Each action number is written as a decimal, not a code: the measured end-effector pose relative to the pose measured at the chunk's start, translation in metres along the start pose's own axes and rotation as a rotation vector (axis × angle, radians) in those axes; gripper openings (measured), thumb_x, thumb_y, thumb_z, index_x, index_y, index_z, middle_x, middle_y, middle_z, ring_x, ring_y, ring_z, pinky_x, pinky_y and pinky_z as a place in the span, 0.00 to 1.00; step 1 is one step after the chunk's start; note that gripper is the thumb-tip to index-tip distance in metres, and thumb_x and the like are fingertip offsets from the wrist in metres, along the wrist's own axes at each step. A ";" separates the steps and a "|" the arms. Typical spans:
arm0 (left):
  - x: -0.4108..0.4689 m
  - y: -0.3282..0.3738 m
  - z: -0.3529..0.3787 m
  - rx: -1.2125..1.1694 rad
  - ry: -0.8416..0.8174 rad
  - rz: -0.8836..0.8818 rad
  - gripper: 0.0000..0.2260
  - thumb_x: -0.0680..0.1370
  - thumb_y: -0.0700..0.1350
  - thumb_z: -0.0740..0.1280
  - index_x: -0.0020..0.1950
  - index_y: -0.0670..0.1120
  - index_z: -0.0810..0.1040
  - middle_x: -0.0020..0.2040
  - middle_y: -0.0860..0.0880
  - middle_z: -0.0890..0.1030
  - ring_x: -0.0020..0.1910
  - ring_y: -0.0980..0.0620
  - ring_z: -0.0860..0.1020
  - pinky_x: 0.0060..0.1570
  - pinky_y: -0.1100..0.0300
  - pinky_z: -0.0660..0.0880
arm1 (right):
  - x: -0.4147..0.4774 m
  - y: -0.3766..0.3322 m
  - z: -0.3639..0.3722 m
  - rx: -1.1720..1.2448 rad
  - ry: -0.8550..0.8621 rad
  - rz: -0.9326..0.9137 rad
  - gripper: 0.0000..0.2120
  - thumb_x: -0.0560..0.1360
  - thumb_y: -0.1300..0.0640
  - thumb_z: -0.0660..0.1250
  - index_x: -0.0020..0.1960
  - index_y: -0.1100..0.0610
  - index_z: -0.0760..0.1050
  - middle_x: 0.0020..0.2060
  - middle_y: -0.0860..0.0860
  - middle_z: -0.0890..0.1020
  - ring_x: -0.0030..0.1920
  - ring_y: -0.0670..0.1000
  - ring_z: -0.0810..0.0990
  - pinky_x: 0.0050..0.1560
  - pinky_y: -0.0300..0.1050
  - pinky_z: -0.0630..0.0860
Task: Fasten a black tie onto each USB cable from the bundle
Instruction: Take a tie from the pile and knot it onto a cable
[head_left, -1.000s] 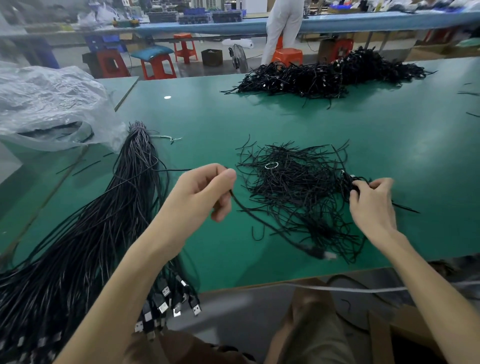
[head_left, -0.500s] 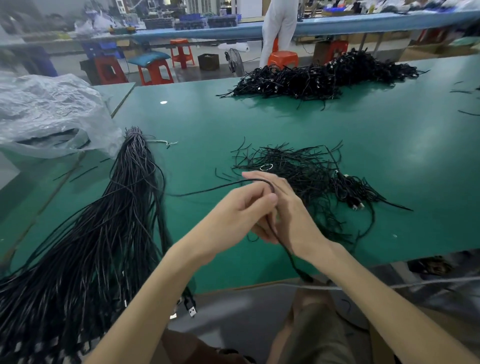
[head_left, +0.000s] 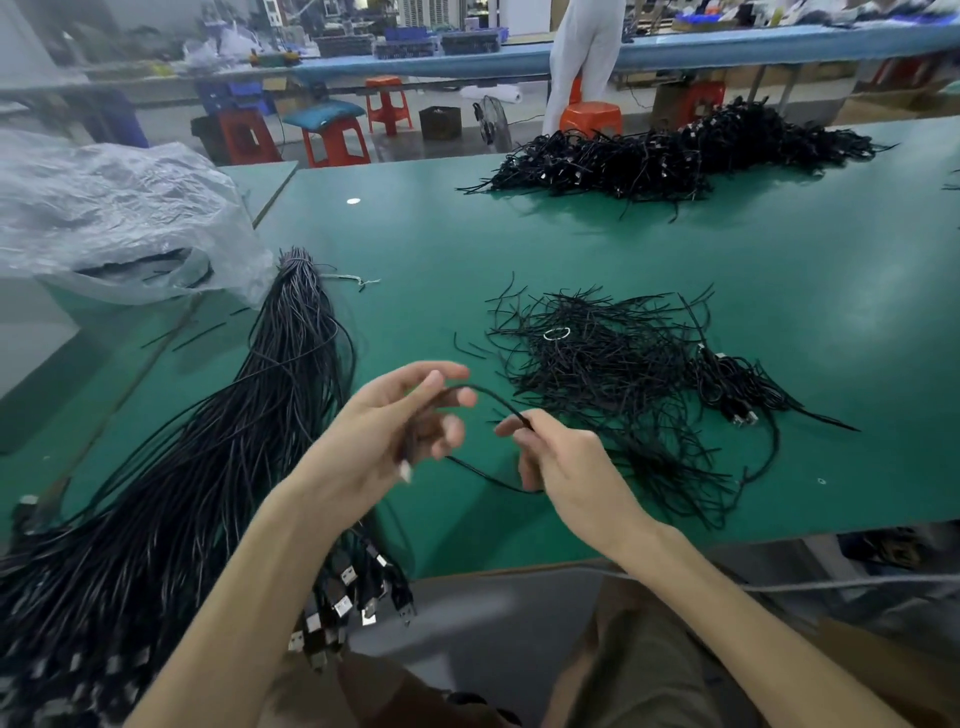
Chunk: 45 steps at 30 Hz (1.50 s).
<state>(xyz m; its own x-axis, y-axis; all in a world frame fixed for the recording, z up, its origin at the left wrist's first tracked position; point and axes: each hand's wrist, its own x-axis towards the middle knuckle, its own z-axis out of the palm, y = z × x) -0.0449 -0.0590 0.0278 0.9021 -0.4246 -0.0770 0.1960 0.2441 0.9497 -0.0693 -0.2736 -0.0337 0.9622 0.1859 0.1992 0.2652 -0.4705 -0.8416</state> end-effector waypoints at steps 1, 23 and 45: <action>-0.001 -0.001 -0.006 -0.081 -0.038 0.036 0.14 0.84 0.43 0.62 0.65 0.39 0.80 0.55 0.41 0.83 0.41 0.51 0.82 0.40 0.61 0.79 | -0.003 0.000 0.003 0.051 -0.010 0.007 0.12 0.87 0.53 0.55 0.57 0.52 0.78 0.28 0.47 0.77 0.29 0.44 0.71 0.37 0.38 0.68; -0.015 0.011 -0.024 -0.451 -0.224 0.208 0.19 0.87 0.56 0.55 0.41 0.49 0.72 0.25 0.55 0.66 0.21 0.58 0.58 0.25 0.62 0.57 | 0.000 -0.009 0.014 0.284 -0.340 0.065 0.25 0.82 0.38 0.60 0.35 0.55 0.76 0.23 0.46 0.71 0.25 0.46 0.66 0.33 0.35 0.66; -0.005 -0.004 -0.023 -0.542 0.066 0.220 0.17 0.87 0.56 0.53 0.52 0.48 0.76 0.41 0.57 0.79 0.35 0.61 0.77 0.42 0.67 0.76 | 0.006 -0.039 0.085 0.400 -0.011 0.047 0.32 0.80 0.31 0.54 0.26 0.50 0.58 0.21 0.44 0.59 0.25 0.48 0.57 0.29 0.42 0.56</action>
<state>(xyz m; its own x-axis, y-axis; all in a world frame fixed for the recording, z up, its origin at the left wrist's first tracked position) -0.0418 -0.0375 0.0170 0.9624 -0.2625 0.0695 0.1541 0.7387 0.6561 -0.0795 -0.1812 -0.0420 0.9712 0.1828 0.1525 0.1736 -0.1059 -0.9791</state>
